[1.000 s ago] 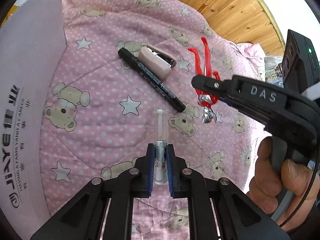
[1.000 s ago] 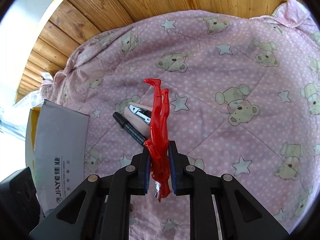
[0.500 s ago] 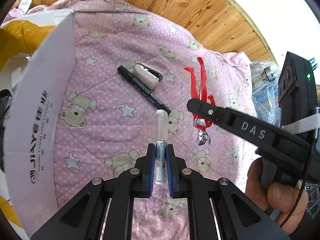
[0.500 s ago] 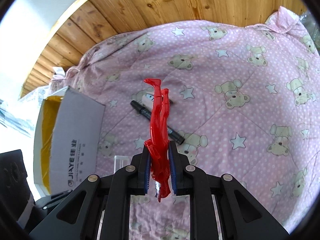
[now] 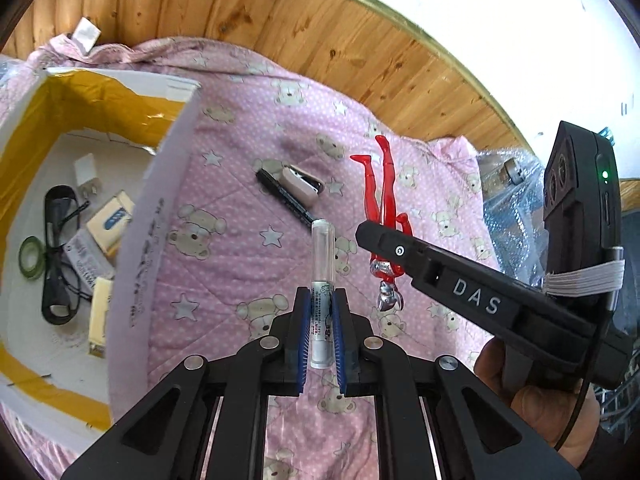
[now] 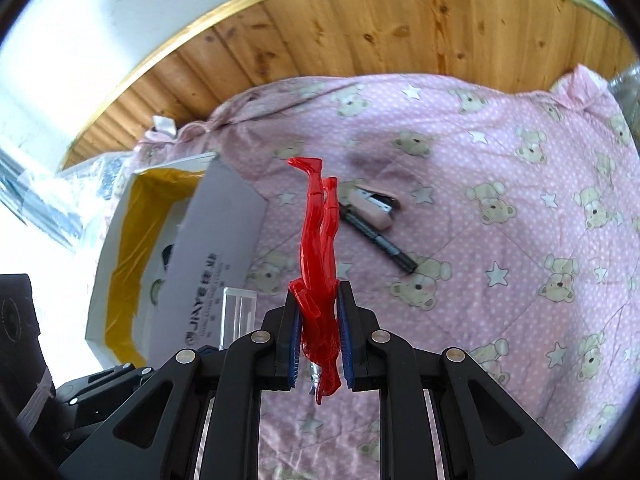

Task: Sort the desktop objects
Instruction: 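Carry the glass tube and red figure in both tools over the box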

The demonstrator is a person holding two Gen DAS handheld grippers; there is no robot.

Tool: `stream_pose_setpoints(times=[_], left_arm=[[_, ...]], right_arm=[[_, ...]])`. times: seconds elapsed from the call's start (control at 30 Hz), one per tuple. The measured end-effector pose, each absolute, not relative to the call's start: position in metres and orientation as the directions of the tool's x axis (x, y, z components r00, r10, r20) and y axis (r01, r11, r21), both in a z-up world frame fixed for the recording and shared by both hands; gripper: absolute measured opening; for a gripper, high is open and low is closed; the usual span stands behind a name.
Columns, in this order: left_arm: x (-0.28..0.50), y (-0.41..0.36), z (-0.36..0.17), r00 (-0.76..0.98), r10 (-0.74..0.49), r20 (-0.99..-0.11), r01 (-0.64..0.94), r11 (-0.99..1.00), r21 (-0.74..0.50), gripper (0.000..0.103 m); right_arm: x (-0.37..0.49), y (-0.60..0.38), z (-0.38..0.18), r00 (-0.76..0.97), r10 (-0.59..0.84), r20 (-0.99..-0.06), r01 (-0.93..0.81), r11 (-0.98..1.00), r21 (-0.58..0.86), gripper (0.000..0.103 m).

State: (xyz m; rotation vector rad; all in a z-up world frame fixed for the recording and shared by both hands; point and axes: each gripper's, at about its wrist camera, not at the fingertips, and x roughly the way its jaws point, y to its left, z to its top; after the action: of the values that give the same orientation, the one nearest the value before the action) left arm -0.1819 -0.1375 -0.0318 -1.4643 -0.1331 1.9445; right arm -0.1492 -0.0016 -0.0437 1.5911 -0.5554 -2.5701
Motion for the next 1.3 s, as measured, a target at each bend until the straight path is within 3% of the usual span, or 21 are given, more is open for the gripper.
stream_pose_setpoints(times=[0.8,1.3], left_arm=[[-0.174,-0.259,0.027,-0.322,0.623,-0.713,-0.335,-0.779,-0.530,0.011],[-0.199,-0.334,0.027,-0.413,0.574,-0.707,-0.195,-0.814,-0.547,0.011]], right_arm=[[-0.142,-0.124,0.031,-0.498,-0.293,-0.816,0.122,-0.956,0.269,0.018],[-0.167,-0.188,0.038,-0.463,-0.362,-0.809,0.232,-0.931,0.283,0.017]])
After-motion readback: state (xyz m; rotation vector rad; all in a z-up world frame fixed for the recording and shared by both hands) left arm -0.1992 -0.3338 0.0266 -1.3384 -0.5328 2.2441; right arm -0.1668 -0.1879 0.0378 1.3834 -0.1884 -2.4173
